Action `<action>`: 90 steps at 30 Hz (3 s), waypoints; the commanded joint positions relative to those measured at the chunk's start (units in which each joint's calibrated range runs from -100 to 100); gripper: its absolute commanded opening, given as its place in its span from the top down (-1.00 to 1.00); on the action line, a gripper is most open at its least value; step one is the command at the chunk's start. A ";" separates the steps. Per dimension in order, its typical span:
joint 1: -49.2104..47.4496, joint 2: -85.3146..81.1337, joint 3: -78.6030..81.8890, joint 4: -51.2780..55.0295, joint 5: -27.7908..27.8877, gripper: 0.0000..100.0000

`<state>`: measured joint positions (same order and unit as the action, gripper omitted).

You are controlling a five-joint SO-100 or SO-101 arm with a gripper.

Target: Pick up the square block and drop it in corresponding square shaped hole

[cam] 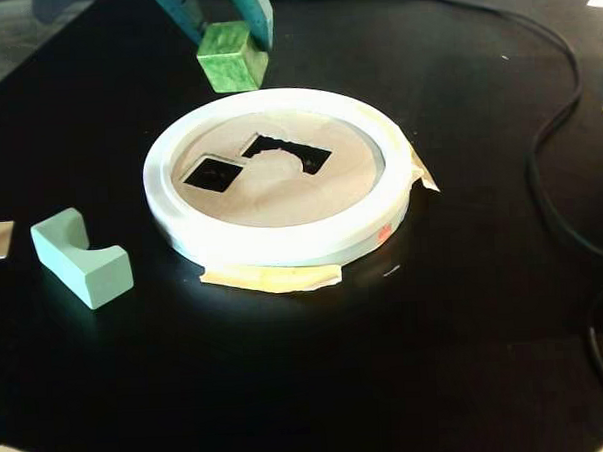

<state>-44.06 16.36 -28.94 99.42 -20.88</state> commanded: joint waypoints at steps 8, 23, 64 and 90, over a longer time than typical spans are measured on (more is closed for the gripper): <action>-3.26 -0.20 9.45 0.58 -1.17 0.33; -5.51 11.54 8.81 -1.83 -0.63 0.33; -4.38 7.96 9.18 -8.25 -0.54 -0.57; 1.36 4.55 8.90 -1.32 0.54 -0.54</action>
<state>-43.46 27.06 -19.08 93.50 -20.34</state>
